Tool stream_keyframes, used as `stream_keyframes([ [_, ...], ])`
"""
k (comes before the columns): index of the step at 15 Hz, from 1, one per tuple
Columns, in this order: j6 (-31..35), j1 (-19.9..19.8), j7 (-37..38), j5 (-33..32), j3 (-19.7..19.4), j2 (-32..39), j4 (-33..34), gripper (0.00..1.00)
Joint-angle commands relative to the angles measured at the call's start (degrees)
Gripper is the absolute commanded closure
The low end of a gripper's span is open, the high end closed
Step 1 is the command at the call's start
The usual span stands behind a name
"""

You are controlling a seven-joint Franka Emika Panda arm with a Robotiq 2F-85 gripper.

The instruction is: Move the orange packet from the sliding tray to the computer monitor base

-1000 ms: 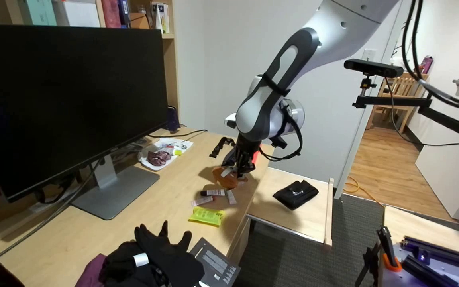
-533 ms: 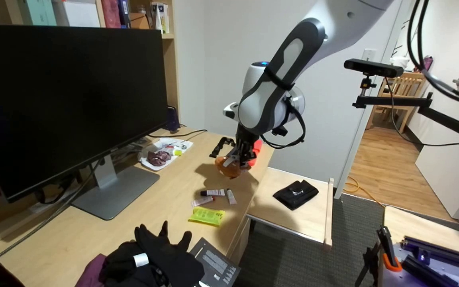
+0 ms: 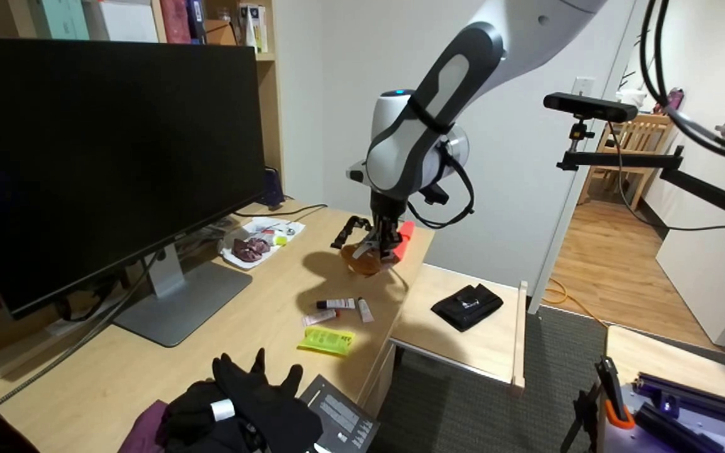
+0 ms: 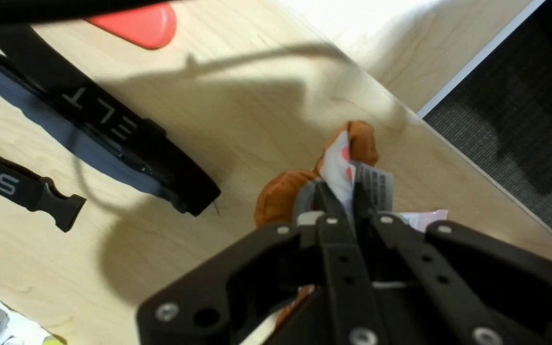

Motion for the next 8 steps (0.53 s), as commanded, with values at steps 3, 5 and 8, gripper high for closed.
stream_keyframes([
  [3, -5.5, 2.8, 6.1, -1.6, 0.4, 4.3, 11.1, 0.93],
  [5, -4.8, 3.9, 8.3, -1.7, 0.6, 7.0, 14.3, 0.93],
  [8, -5.0, 5.6, 11.7, -1.8, 1.2, 10.5, 18.1, 0.94],
])
